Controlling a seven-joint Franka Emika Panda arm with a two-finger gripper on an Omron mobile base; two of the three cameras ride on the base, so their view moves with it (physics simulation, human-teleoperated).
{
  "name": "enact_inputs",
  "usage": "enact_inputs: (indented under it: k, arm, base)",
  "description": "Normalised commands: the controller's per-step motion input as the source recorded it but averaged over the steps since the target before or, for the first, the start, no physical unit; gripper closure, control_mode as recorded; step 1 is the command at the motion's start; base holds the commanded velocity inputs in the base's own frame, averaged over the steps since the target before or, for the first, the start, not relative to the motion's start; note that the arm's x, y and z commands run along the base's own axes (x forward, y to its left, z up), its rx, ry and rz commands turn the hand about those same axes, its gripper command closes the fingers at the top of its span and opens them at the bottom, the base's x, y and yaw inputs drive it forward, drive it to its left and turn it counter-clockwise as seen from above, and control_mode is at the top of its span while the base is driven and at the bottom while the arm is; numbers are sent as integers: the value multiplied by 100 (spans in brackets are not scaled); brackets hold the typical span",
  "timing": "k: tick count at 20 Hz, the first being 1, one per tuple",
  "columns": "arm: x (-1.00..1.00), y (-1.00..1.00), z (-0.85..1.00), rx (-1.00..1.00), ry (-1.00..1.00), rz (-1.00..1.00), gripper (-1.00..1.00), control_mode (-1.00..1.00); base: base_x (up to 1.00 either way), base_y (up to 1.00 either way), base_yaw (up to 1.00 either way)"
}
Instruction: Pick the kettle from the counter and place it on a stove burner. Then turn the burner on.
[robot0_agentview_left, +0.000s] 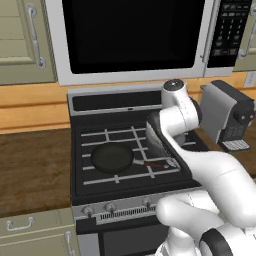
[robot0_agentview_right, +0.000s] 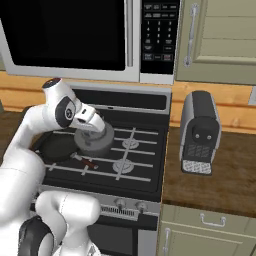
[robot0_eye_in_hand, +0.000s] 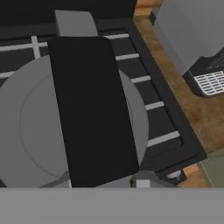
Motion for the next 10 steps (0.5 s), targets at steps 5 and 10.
enact_inputs:
  k: [5,10]
  arm:
    - [27,-48,-10,0,0,0,100,-100]
    - [54,-100,-4,0,0,0,100,-100]
  base:
    - [0,0,0]
    - [0,0,0]
